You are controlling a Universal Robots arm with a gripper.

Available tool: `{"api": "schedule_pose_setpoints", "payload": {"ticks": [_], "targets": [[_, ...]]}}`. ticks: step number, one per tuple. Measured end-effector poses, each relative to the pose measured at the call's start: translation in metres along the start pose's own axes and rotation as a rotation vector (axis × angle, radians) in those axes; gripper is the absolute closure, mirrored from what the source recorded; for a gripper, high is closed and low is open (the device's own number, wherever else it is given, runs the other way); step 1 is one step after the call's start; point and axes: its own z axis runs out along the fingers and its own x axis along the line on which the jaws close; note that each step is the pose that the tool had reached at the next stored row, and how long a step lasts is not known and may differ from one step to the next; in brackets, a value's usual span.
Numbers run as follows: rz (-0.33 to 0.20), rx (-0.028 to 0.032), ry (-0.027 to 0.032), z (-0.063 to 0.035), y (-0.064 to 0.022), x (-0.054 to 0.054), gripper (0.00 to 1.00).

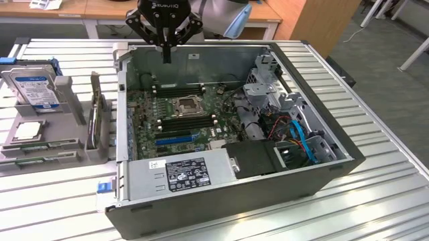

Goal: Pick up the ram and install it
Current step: 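Reach for the ram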

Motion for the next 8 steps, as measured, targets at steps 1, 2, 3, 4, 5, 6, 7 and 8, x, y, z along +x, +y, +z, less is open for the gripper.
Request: {"api": "schedule_pose_setpoints", "payload": {"ticks": [1,2,3,4,5,6,7,8], "targets": [[0.0,0.0,0.0,0.0,-0.0001,0.001,0.9],[0.0,0.0001,0.0001,0.0,-0.0002,0.0022,0.9],[0.0,0.0,0.0,0.0,-0.0003,0.0034,0.9],[0.0,0.0,0.0,0.0,-0.0003,0.0046,0.9],[0.0,0.0,0.0,0.0,-0.0004,0.0056,0.9],[0.0,0.0,0.0,0.0,-0.0005,0.007,0.9],[0.0,0.0001,0.0001,0.0,-0.0007,0.0088,0.9],[0.0,0.0001,0.0001,-0.0001,-0.0008,0.0109,0.9]]}}
